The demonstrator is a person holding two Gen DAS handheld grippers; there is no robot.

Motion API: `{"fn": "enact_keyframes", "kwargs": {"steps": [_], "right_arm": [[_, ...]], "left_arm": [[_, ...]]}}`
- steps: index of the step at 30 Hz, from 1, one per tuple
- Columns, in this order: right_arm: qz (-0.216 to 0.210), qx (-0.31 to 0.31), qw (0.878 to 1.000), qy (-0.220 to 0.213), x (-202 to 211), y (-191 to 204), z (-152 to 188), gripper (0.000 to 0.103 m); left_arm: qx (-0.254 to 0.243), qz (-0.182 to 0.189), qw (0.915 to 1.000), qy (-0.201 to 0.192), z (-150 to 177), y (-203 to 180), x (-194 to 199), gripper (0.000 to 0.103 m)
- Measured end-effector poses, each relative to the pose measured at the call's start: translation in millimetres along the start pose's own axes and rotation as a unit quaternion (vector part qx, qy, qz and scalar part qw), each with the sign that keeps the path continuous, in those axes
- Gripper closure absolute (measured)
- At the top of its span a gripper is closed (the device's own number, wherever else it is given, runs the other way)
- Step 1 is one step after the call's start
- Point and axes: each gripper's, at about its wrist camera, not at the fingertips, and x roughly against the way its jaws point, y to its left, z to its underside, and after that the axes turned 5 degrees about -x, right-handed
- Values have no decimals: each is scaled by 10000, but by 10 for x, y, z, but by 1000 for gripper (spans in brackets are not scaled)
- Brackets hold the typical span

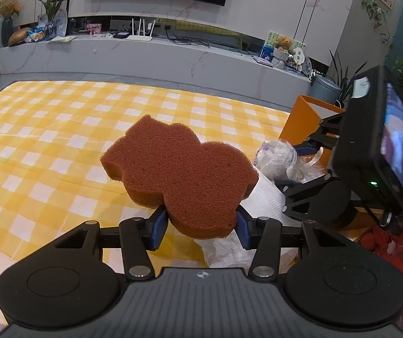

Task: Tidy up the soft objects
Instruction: 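Grasp the clear ribboned bag with the right gripper while the left holds the sponge, then carry the sponge and clear bag over the orange box and lower them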

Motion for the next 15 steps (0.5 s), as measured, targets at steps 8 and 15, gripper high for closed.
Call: {"fn": "enact_keyframes", "kwargs": {"steps": [8, 15], "right_arm": [[227, -466, 9972, -534, 487, -237, -29, 57], [189, -1302, 9858, -1041, 1040, -580, 36, 57]], "left_arm": [[-299, -190, 9991, -225, -21, -113, 153, 46], [-256, -311, 9984, -387, -90, -146, 373, 46]]}}
